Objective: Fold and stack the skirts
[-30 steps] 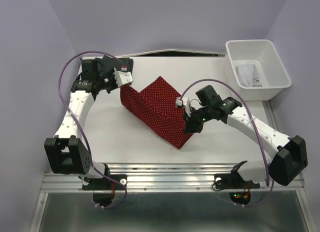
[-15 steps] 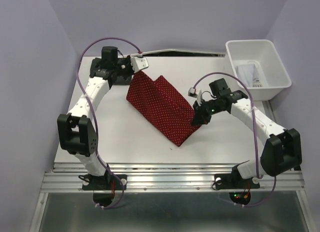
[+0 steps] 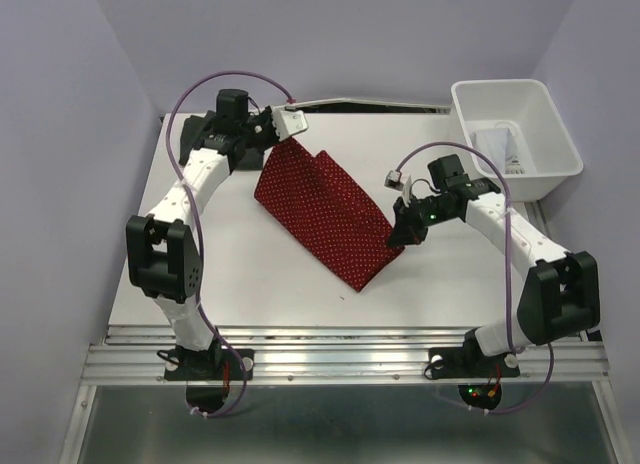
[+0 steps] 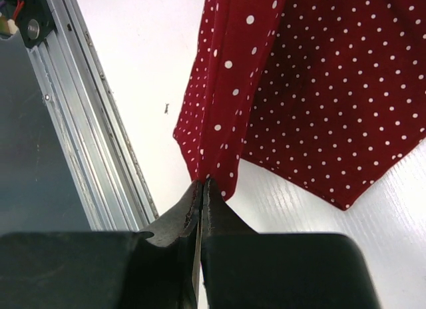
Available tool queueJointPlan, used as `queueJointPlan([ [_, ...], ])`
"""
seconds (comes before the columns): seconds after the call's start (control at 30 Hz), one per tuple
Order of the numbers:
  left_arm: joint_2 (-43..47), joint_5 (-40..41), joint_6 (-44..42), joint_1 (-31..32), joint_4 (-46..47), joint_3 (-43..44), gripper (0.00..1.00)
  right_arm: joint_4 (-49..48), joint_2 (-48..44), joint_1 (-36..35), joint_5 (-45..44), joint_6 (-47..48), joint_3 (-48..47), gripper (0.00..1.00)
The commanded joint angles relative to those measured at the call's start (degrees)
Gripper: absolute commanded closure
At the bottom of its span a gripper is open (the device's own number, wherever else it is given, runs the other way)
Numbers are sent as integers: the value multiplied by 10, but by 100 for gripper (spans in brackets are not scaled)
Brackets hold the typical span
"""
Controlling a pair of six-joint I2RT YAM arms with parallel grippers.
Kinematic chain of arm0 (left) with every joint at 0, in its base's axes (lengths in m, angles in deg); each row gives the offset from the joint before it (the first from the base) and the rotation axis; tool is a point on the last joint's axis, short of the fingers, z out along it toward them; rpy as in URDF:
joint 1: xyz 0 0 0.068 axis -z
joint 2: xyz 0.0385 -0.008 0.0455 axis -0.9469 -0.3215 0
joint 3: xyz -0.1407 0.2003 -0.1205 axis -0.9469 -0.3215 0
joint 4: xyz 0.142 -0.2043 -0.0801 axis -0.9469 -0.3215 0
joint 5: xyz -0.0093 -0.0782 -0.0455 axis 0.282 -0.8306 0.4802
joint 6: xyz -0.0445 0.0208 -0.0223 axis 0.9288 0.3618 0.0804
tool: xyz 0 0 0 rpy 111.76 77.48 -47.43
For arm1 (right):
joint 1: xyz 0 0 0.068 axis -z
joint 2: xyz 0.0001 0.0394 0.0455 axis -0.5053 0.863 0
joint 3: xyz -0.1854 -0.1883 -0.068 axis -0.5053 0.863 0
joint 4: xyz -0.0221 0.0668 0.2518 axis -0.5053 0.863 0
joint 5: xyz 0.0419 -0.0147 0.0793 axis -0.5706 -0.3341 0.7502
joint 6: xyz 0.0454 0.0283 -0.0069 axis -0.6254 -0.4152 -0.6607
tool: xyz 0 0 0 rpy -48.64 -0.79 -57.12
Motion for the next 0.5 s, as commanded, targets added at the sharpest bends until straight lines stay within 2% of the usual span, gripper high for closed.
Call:
queueJointPlan([
  [0.0,-9,9,5,12,41,44,100,9,2,10,22,8,2,99],
  [0.47,-74,36,2,29,44,92,100,9,31,39,26,17,32,99],
])
